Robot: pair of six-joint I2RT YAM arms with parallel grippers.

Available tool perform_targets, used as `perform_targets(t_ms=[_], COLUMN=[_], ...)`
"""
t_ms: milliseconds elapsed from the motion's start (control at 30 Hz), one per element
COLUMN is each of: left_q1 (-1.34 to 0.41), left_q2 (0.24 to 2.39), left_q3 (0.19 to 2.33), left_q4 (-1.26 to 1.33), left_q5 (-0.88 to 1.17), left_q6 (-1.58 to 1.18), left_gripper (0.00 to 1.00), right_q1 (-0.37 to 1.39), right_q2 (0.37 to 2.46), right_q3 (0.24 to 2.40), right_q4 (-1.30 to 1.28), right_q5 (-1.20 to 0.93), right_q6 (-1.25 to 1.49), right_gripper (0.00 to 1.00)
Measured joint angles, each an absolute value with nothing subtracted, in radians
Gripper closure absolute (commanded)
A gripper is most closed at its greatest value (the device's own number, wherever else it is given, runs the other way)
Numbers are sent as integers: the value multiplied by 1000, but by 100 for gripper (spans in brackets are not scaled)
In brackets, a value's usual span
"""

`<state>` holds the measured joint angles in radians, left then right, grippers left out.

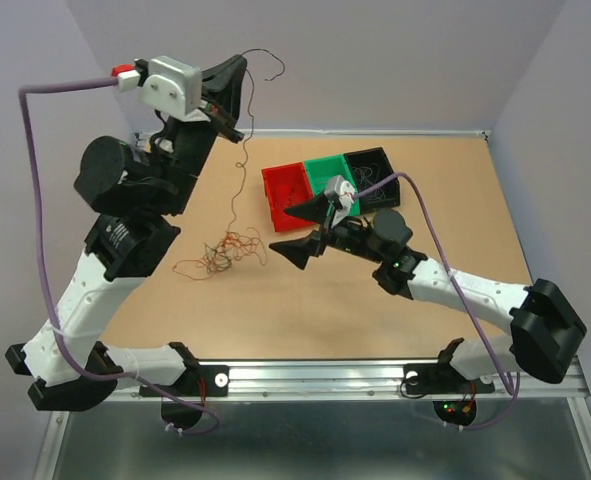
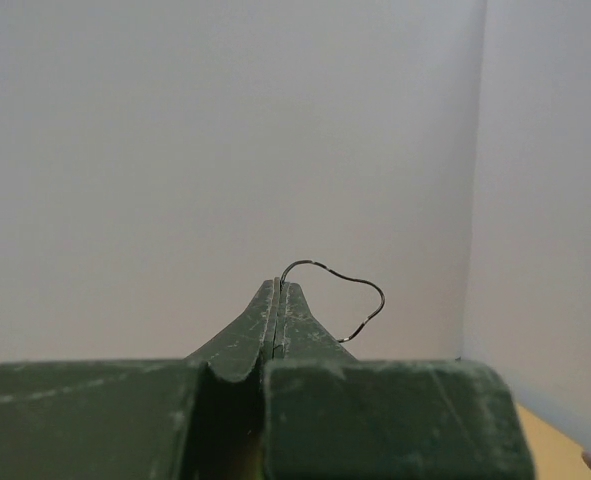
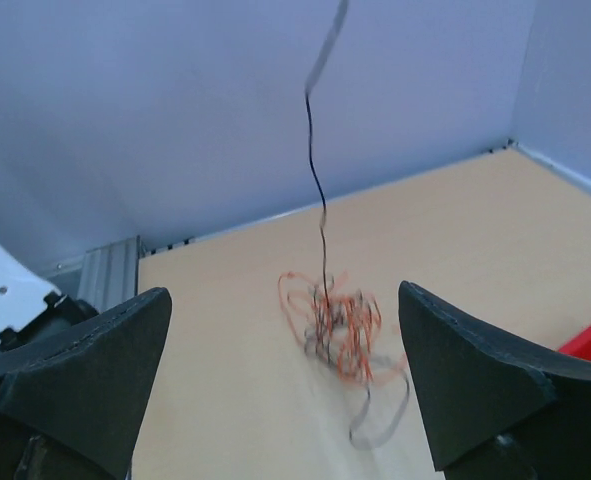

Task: Untangle the cables

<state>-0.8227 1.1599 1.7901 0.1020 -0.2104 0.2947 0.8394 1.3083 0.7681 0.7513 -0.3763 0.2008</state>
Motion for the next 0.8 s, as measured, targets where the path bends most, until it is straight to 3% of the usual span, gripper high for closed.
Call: perform_targets(t_ms=[167, 300, 433, 467, 567, 633, 700, 800], left_q1=[-823, -823, -823, -823, -823, -823, -823, -823], left_q2=[1214, 1228, 1231, 1234, 1258, 1279, 1306, 1337], left_q3=[1792, 1826, 1894, 1915, 2032, 2107, 2186, 2256], left_q4=[75, 54, 51, 50, 60, 66, 83, 142], left_q5=[-194, -186, -192, -195, -220, -248, -297, -379], left_q6=[278, 266, 266, 268, 292, 313, 355, 418], left_gripper=[100, 100, 100, 100, 100, 100, 100, 100], right_q1=[852, 853, 853, 853, 853, 853, 855, 861], right_q2=[1439, 1568, 1677, 1705, 1719, 1719, 1713, 1707], right_q3=[961, 1065, 1082, 1071, 987, 879, 763, 627], right_q4=[729, 719, 704, 706, 731, 779, 816, 859], right_q5=[-369, -308, -242, -227, -201, -191, -191, -178], right_q6=[158, 126, 106, 105, 113, 131, 149, 187], right_gripper=[0, 11, 37, 52, 73, 75, 88, 89])
